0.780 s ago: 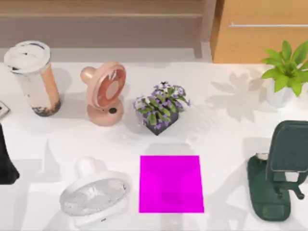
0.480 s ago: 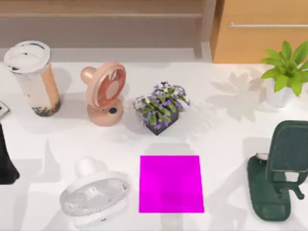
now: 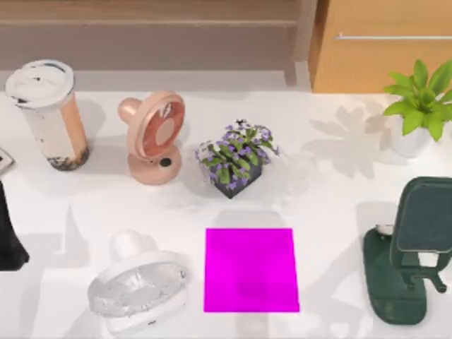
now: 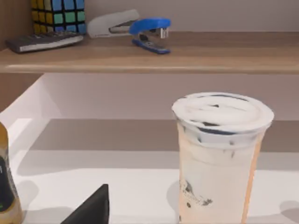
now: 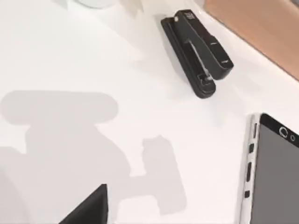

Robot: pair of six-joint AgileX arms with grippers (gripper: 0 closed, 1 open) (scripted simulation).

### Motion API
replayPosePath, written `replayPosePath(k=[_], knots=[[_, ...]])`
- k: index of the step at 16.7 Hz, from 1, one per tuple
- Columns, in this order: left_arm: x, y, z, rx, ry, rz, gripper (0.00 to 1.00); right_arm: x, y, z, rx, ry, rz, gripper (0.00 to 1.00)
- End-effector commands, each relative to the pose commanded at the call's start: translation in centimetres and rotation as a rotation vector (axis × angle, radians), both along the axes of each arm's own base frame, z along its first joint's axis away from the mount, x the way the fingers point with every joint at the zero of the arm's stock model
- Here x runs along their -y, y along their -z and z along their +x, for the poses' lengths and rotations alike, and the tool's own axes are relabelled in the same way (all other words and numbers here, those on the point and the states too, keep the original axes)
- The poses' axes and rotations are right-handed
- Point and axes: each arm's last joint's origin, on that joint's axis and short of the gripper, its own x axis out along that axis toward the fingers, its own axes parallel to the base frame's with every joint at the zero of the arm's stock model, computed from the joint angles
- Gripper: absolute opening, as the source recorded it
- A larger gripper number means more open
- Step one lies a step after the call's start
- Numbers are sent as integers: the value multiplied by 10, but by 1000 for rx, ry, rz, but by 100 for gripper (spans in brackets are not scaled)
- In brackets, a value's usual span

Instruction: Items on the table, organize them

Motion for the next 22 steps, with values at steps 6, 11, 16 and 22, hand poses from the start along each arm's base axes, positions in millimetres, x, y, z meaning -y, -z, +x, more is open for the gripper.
replayPosePath(k=[6, 11, 16, 22], knots=[[0, 0, 0, 0, 0, 0, 100, 20, -11, 49, -526, -318, -270, 100], [0, 0, 0, 0, 0, 0, 100, 39, -4, 86, -826, -633, -331, 100], [0, 0, 0, 0, 0, 0, 100, 49, 4, 103, -942, -794, -320, 100], [0, 0, 0, 0, 0, 0, 100, 48, 5, 103, -941, -798, -322, 100]])
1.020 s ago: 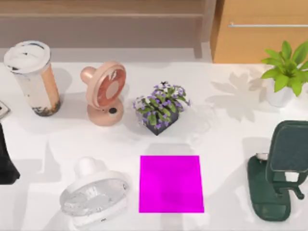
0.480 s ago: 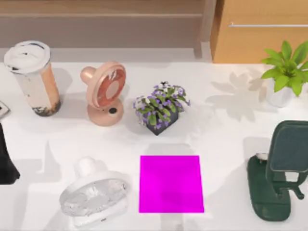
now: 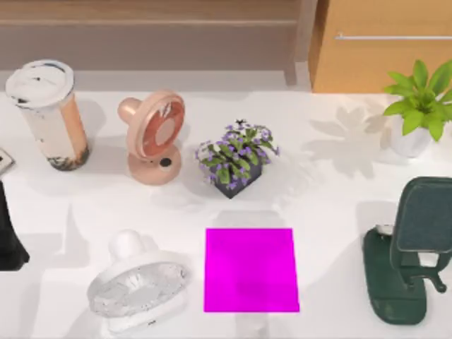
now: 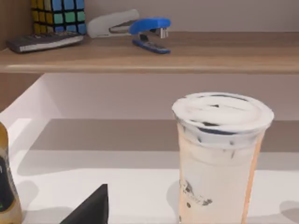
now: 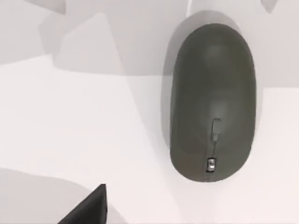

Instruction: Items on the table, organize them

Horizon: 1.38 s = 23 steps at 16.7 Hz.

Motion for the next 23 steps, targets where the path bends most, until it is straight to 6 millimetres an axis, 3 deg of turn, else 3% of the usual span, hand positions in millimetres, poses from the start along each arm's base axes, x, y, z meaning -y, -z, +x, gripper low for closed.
replayPosePath(k=[3, 10, 15, 23], knots=[[0, 0, 0, 0, 0, 0, 100, 1, 18, 2, -7, 4, 2, 100], [0, 0, 0, 0, 0, 0, 100, 2, 84, 2, 1, 3, -1, 100], [0, 0, 0, 0, 0, 0, 100, 2, 89, 1, -2, 3, 0, 100], [0, 0, 0, 0, 0, 0, 100, 2, 89, 1, -2, 3, 0, 40]])
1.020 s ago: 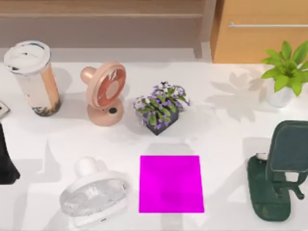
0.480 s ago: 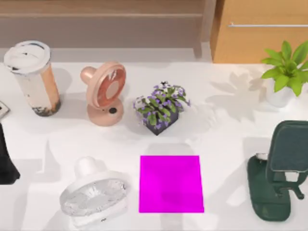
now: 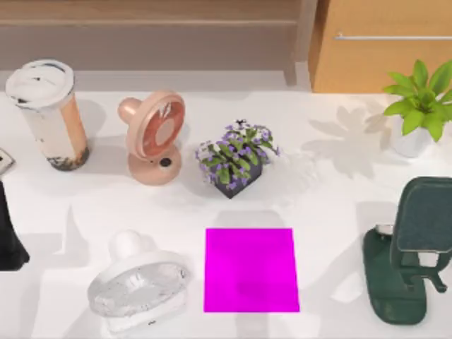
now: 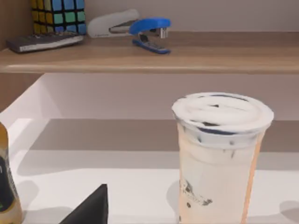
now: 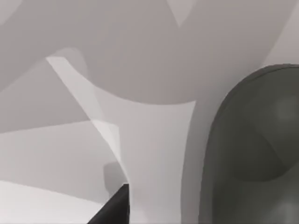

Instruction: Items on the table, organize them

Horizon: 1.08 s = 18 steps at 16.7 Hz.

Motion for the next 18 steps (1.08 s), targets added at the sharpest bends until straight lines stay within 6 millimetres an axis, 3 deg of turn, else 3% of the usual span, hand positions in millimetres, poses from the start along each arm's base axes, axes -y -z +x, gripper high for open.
replayPosePath(k=[5, 13, 18], knots=[[0, 0, 0, 0, 0, 0, 100, 0, 0, 0, 0, 0, 0, 2], [0, 0, 0, 0, 0, 0, 100, 0, 0, 0, 0, 0, 0, 0], [0, 0, 0, 0, 0, 0, 100, 1, -24, 2, -4, 9, -8, 0]])
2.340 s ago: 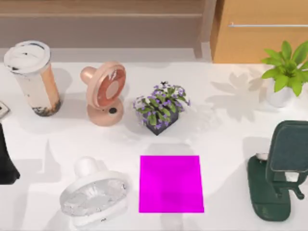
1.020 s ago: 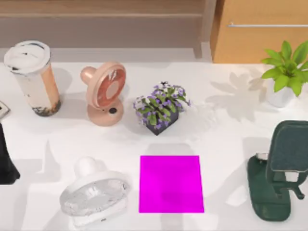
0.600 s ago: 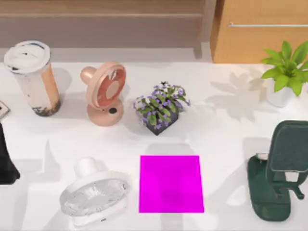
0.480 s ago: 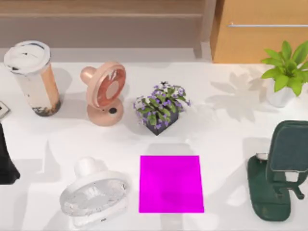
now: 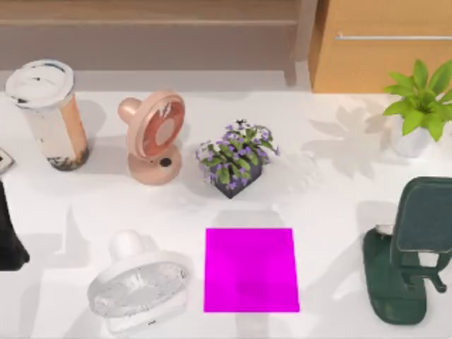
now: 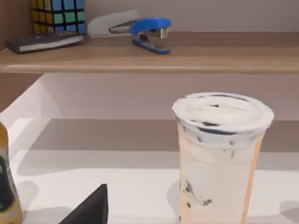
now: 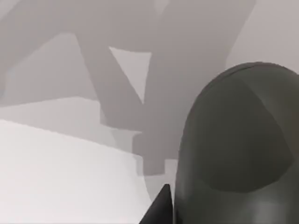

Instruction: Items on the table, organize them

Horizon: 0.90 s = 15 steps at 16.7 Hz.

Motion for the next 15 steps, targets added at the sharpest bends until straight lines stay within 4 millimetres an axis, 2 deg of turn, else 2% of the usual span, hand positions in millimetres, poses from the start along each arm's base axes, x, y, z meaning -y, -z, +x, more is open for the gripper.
replayPosePath(k=[6, 8, 13, 15], knots=[[0, 0, 0, 0, 0, 0, 100, -1, -65, -3, -29, 2, 8, 0], [0, 0, 0, 0, 0, 0, 100, -1, -80, -5, -10, 7, 3, 0], [0, 0, 0, 0, 0, 0, 100, -2, -81, -5, -10, 8, 3, 0], [0, 0, 0, 0, 0, 0, 100, -7, -88, 3, 29, -42, -2, 0]])
